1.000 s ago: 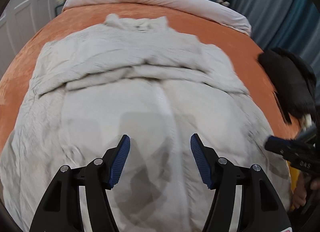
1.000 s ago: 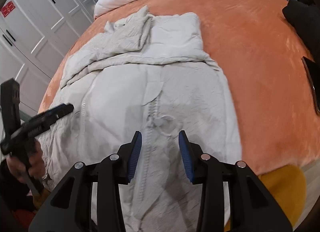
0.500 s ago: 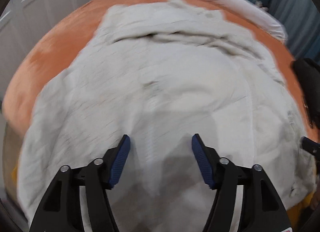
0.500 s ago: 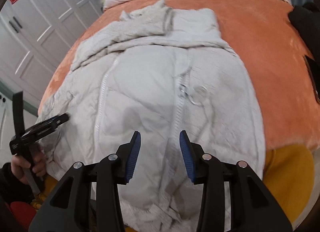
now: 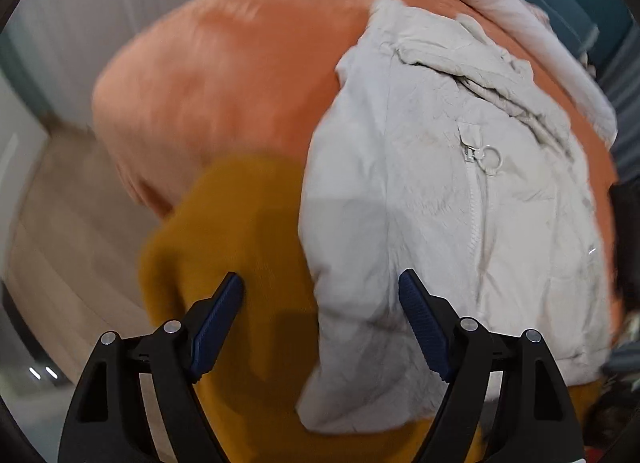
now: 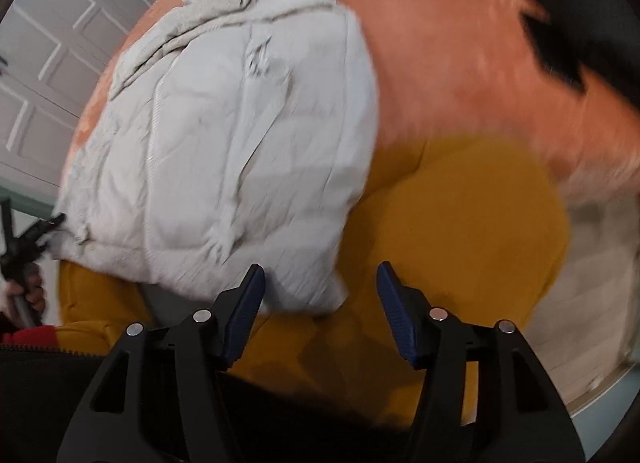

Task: Fold large clothes

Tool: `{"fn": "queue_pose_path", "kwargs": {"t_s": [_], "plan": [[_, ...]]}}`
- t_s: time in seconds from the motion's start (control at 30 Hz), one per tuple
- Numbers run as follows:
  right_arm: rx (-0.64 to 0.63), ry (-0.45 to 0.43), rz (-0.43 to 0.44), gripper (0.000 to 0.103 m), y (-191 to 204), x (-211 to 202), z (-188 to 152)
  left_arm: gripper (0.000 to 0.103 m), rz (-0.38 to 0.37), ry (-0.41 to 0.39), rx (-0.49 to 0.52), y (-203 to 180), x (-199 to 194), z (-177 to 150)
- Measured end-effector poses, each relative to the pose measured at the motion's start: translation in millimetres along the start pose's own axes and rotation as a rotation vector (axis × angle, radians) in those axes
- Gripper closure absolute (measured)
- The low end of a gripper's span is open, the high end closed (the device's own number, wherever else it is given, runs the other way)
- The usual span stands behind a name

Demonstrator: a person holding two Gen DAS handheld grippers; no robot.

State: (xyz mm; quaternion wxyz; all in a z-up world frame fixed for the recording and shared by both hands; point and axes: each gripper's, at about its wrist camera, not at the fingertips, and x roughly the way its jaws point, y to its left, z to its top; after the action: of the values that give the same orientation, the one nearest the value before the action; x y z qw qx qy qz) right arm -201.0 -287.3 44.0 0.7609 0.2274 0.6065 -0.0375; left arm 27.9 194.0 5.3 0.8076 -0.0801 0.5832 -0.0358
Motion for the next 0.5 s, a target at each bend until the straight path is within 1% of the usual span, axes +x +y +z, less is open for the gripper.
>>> {"fn": "queue_pose_path", "kwargs": {"t_s": [0.07,0.13,0.17,0.2,0.23,0.27,0.3,0.33,0.37,0.4,0.43,0.5], "plan": [[-0.016,-0.009,0.013,0.044,7.9,4.9,-3.2,0.023,-0.010,-0.014,-0.010,-4.2,-0.8,-2.7],[-0.038,-0.012,0.029,0.044,17.3,10.6,-2.1,0.022,-0.008,-0.015,0.008,-8.8,-0.8,-4.2],[-0.037,-0.011,0.045,0.046,20.4,14.5,-1.0,0.023,-0.020,-0.016,0.024,-12.8,-2.4,-4.8],[-0.036,-0.007,0.060,0.054,22.5,16.8,0.0,0.025,-0.033,-0.014,0.037,-17.2,-4.1,-4.9],[-0.037,-0.005,0.071,0.060,23.9,18.5,0.3,0.035,-0.063,-0.015,0.058,-23.1,-7.1,-5.8],[-0.040,-0.007,0.074,0.073,24.6,19.6,0.0,0.048,-0.093,-0.003,0.073,-27.5,-6.8,-5.6],[-0.041,-0.011,0.086,0.084,24.8,19.0,-0.2,0.052,-0.110,0.015,0.087,-31.5,-6.4,-7.2],[-0.042,-0.024,0.102,0.086,24.9,15.9,-0.7,0.061,-0.115,0.023,0.103,-35.6,-7.4,-10.0],[-0.042,-0.053,0.123,0.089,25.6,7.8,-2.1,0.077,-0.117,0.017,0.114,-38.0,-9.1,-11.1],[-0.041,-0.064,0.138,0.091,27.2,2.5,-2.4,0.084,-0.121,0.015,0.130,-40.5,-11.8,-12.6],[-0.044,-0.075,0.153,0.092,29.0,-4.8,-3.5,0.095,-0.139,0.019,0.153,-42.2,-17.6,-13.9],[-0.076,-0.089,0.170,0.093,32.7,-24.9,-4.7,0.098,-0.166,0.011,0.217,-48.2,-36.1,-16.4]]}}
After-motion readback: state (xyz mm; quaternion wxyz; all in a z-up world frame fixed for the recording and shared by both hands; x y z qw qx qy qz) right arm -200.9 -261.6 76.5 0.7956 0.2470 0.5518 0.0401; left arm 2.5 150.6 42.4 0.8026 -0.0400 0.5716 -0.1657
